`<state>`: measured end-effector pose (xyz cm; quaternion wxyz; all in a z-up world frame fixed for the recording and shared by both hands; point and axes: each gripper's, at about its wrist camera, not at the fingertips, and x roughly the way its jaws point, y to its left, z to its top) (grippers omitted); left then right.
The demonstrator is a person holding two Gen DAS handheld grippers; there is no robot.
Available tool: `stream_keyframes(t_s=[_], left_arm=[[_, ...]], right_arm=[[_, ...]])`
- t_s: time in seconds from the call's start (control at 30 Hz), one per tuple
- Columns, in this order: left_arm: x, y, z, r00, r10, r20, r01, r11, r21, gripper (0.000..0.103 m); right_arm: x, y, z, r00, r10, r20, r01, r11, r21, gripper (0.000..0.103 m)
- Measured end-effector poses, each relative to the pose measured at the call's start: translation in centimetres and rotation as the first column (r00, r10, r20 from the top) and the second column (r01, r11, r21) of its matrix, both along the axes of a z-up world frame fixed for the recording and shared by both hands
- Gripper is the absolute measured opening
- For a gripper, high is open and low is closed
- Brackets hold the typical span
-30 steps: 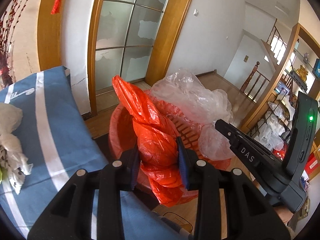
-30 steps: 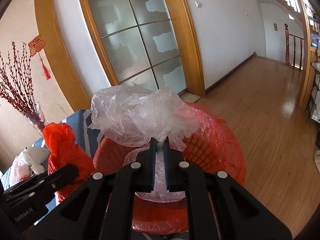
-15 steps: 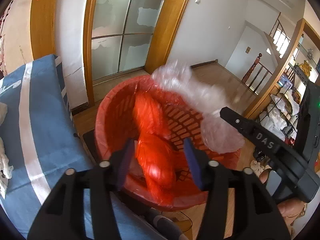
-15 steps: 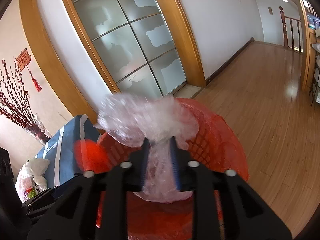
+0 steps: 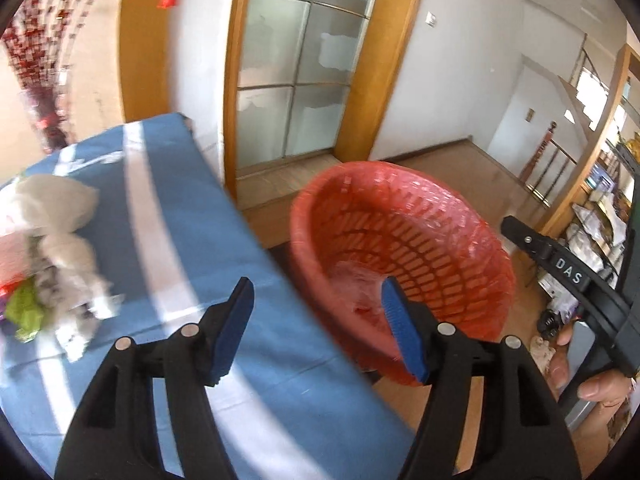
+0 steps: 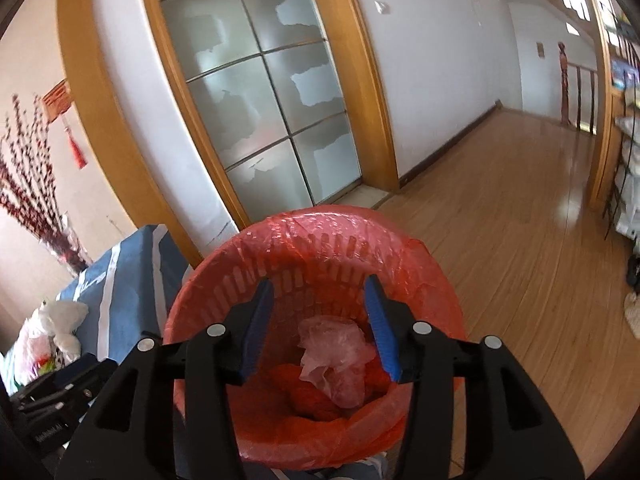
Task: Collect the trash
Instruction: 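Grasp the white plastic bag with the right tool while the left grasps bubble wrap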
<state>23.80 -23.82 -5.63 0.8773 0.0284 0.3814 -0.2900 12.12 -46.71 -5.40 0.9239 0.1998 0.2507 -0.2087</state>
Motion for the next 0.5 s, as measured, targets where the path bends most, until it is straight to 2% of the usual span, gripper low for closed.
stream_keyframes(t_s=[0.1, 0.2, 0.37, 0.5], left_arm=[[-0.4, 2.5, 0.9, 0.998, 0.058, 0.029, -0.058, 0.998, 0.005, 0.07], [-0.8, 5.8, 1.7, 0.989, 0.131, 0.072, -0.133, 0.991, 0.016, 0.074], [-1.2, 11.5, 2.5, 0.961, 0.256, 0.106, -0.26, 0.965, 0.023, 0.076], [-1.6, 16.4, 2.8, 0.922, 0.365, 0.129, -0.371, 0.928, 0.02, 0.079]], right_arm=[[-0.1, 1.5, 0.9, 1.0, 0.022, 0.011, -0.022, 0.999, -0.046, 0.062], [0.2, 3.7, 1.9, 0.998, 0.059, 0.02, -0.056, 0.993, -0.101, 0.068], [1.2, 7.3, 2.7, 0.987, 0.159, 0.021, -0.155, 0.979, -0.135, 0.068], [2.4, 10.5, 2.8, 0.967, 0.255, 0.015, -0.252, 0.96, -0.119, 0.068]])
